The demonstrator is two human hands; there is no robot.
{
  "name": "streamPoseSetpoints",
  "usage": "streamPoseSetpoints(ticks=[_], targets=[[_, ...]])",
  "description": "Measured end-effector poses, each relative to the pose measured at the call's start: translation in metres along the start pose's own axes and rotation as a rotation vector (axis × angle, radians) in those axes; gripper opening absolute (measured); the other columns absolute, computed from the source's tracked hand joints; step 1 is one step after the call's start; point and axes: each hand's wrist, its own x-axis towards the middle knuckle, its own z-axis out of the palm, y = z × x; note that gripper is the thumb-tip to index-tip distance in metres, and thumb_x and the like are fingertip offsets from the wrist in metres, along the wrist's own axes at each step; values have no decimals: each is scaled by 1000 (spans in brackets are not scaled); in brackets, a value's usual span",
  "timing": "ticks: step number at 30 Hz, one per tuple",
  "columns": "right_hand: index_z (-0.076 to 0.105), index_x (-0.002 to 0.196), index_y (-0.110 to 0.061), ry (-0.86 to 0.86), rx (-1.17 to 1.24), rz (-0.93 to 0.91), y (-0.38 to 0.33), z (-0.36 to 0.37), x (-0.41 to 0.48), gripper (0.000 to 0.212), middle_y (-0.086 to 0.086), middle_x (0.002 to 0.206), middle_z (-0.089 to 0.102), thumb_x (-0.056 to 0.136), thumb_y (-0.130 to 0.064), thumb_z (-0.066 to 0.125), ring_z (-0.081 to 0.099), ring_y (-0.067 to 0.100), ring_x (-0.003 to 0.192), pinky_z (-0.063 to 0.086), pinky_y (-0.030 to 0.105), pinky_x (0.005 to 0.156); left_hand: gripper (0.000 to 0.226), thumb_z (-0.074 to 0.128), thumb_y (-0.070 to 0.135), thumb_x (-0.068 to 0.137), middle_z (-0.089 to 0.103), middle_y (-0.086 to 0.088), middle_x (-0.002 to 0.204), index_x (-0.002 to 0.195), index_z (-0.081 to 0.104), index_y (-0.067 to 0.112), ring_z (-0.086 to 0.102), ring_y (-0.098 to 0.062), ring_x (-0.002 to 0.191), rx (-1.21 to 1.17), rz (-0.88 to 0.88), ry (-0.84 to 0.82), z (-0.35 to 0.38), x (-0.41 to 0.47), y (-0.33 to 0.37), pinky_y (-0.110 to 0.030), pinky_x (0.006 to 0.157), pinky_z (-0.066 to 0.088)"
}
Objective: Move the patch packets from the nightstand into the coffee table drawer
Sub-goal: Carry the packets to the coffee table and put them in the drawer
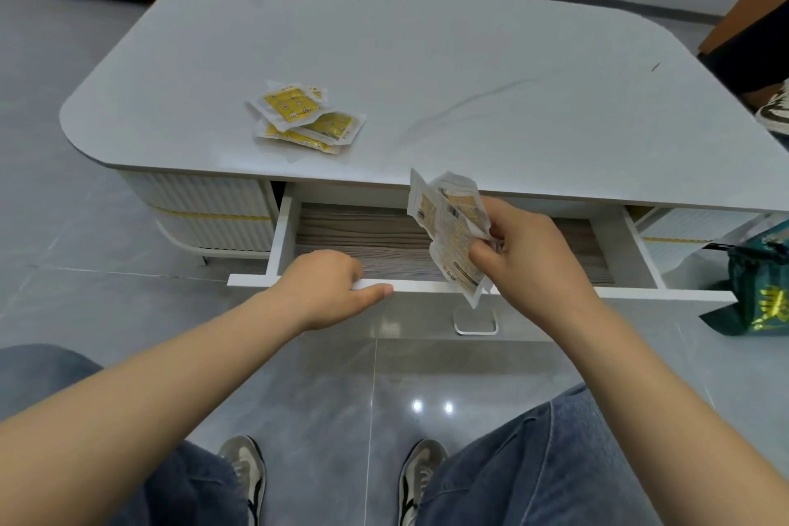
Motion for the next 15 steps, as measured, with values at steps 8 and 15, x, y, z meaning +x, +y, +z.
streamPoseSetpoints(ticks=[8,15], targets=[[61,106,-23,-135,-249,-91,13,31,36,24,-5,64,54,86,-14,50,48,21,61,32,27,49,59,41,63,88,58,-5,66,69,58,10,52,-19,65,-120,-18,-63,15,-19,-3,-31,56,35],[53,119,-21,-270,-479,-95,38,77,60,34,7,86,65,87,-8,47,47,26,67,27,30,51,53,42,54,92,41,-1,55,56,40,16,38,-15,54,-236,-10,-80,16,-24,-9,-29,48,25]])
